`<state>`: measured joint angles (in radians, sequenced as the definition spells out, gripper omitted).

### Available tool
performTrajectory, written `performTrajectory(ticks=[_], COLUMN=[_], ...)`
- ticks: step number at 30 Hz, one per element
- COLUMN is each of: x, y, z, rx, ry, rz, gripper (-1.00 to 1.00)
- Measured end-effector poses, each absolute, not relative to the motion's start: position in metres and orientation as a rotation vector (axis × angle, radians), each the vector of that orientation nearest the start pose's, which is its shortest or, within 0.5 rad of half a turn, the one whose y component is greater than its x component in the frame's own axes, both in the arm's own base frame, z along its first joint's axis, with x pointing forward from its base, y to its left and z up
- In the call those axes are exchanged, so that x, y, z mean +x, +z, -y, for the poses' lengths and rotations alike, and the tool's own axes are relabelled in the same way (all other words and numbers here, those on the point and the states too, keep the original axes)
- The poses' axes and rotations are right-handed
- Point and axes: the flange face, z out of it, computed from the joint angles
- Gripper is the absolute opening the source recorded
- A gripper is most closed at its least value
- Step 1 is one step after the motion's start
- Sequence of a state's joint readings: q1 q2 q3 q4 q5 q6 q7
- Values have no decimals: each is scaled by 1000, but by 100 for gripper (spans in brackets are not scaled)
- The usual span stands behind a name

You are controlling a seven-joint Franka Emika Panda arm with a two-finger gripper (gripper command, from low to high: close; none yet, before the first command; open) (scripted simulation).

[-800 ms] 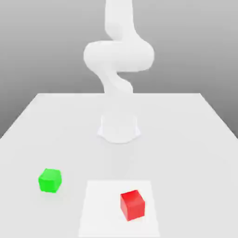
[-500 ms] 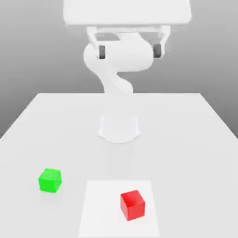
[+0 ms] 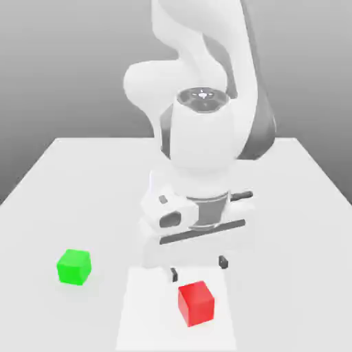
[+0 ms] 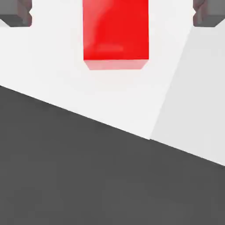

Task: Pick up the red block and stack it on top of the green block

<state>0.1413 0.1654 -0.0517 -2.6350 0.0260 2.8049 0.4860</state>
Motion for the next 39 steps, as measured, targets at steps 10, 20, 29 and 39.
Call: performTrajectory(ticks=[10,20,29,39], x=[424,415,332,313], y=[144,221,245,183], z=[-36,40,193,213], rx=[-3073,-3079,-3097,-3092], ry=[0,-8,1,1], rz=[-654,-683,-571,-541], gripper=[-100,-100,-100,100])
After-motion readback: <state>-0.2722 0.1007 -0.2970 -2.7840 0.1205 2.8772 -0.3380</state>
